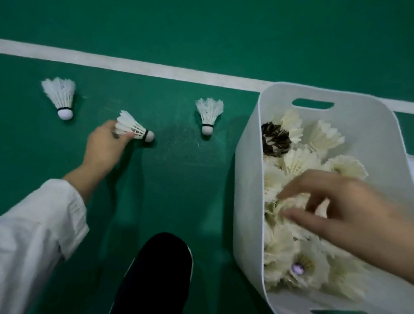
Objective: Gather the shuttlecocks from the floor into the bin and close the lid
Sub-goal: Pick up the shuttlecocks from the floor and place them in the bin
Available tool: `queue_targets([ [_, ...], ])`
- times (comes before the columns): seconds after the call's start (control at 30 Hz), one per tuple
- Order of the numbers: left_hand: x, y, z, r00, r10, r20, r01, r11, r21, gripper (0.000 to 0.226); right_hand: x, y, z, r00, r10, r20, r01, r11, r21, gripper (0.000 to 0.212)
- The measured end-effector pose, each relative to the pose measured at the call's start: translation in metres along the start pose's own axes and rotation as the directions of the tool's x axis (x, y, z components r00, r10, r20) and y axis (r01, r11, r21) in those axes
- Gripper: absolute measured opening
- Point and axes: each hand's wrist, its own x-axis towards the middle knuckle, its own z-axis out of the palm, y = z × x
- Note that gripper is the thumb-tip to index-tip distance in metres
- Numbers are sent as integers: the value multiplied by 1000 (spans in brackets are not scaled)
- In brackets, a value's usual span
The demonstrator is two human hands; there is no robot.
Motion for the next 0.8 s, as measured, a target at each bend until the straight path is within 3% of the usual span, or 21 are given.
queue_targets([
  [0.13,-7,13,-7,985,166,-53,-165,986,22,15,45,-40,-11,967,-167,-191,177,984,34,16],
  [0.23,-21,38,-14,913,407,23,-407,913,-18,4,96,-67,10,944,-259,-204,262,965,-13,36],
  [0.33,-35,72,-19,837,504,213,-463,860,-216,10,142,-75,33,965,-215,-148,216,976,-6,59],
  [0.4,-34,86,-17,781,567,263,-505,820,-267,8,162,-69,40,982,-160,-97,159,987,-17,47],
  [0.47,-27,97,-12,782,574,243,-477,802,-360,9,169,-63,35,986,-115,-123,103,989,-102,27],
  [0.53,-18,110,1,841,509,183,-357,776,-519,14,169,-56,22,971,-44,-233,16,992,-122,25],
  [0.63,-5,142,35,917,364,161,-158,703,-694,31,167,-42,7,894,49,-446,-101,990,-94,21],
  [0.73,13,159,72,922,325,210,-157,809,-567,40,167,-35,6,859,111,-500,-162,985,-60,19],
  [0.8,27,147,88,903,382,196,-303,890,-341,39,168,-35,10,875,93,-475,-147,986,-77,20],
])
